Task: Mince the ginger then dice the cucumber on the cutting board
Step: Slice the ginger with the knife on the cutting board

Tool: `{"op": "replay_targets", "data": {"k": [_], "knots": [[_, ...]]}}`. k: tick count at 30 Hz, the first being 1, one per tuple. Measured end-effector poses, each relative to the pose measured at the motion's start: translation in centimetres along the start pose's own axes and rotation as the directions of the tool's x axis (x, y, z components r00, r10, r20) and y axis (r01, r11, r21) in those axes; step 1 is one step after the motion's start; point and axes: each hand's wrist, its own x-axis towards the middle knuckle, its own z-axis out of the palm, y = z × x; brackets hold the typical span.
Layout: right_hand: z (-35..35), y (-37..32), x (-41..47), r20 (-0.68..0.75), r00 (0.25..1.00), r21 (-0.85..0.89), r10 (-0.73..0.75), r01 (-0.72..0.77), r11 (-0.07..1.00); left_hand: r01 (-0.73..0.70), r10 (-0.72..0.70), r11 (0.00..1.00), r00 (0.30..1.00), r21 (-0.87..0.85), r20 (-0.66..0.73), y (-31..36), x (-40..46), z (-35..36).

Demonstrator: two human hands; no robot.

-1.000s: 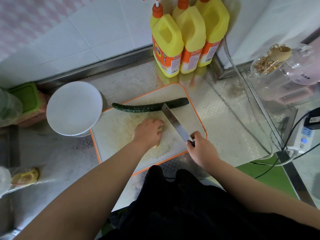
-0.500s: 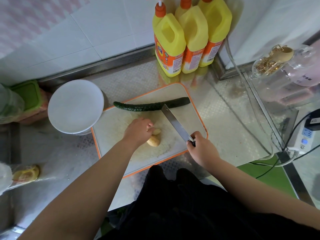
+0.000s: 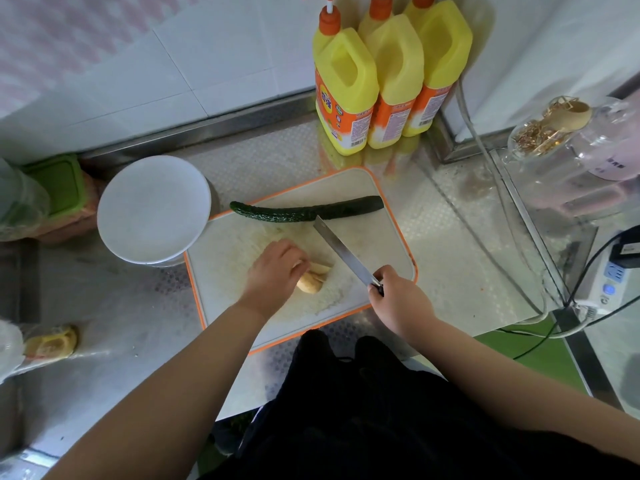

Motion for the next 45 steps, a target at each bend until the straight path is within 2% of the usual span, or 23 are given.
{"op": "replay_targets", "data": {"k": [1, 3, 9, 16, 23, 26, 30, 37, 45], "knots": [[0.1, -0.3, 0.0, 0.004, 1.000, -0.012, -0.015, 0.015, 1.000, -0.050, 0.051, 0.999, 0.996, 0.014, -0.070, -0.3, -1.3, 0.2], [0.3, -0.9, -0.1, 0.019, 0.998, -0.046, -0.062, 0.063, 0.997, -0.099, 0.103, 0.994, 0.989, 0.041, -0.109, -0.8, -3.5, 1.1], [0.8, -2.7, -0.6, 0.084, 0.986, -0.112, -0.146, 0.155, 0.982, -0.061, 0.061, 0.998, 0.978, 0.006, -0.200, 0.1, -4.4, 3.0], [1.0, -3.8, -0.9, 0.191, 0.969, -0.254, -0.154, 0.200, 0.946, 0.015, -0.020, 1.000, 0.978, -0.027, -0.208, 0.7, -4.4, 4.0], [0.5, -5.2, -0.9, 0.243, 0.967, -0.291, -0.070, 0.141, 0.946, 0.060, -0.071, 0.997, 0.973, -0.055, -0.218, 0.6, -4.3, 4.4], [0.5, -5.7, -0.7, 0.280, 0.959, -0.309, -0.033, 0.123, 0.943, 0.023, -0.037, 0.998, 0.966, -0.059, -0.255, 0.6, -4.4, 4.6], [0.9, -5.4, -0.2, 0.270, 0.962, -0.282, -0.031, 0.109, 0.953, 0.014, -0.041, 0.994, 0.966, -0.105, -0.255, 0.4, -4.5, 4.8], [1.1, -5.2, -0.9, 0.205, 0.976, -0.285, -0.071, 0.129, 0.950, 0.064, -0.077, 0.996, 0.972, -0.066, -0.224, 0.3, -4.6, 4.9], [0.5, -6.2, -0.9, 0.284, 0.957, -0.251, -0.060, 0.135, 0.959, 0.051, -0.071, 0.996, 0.960, -0.077, -0.271, 0.6, -4.7, 4.9]]}}
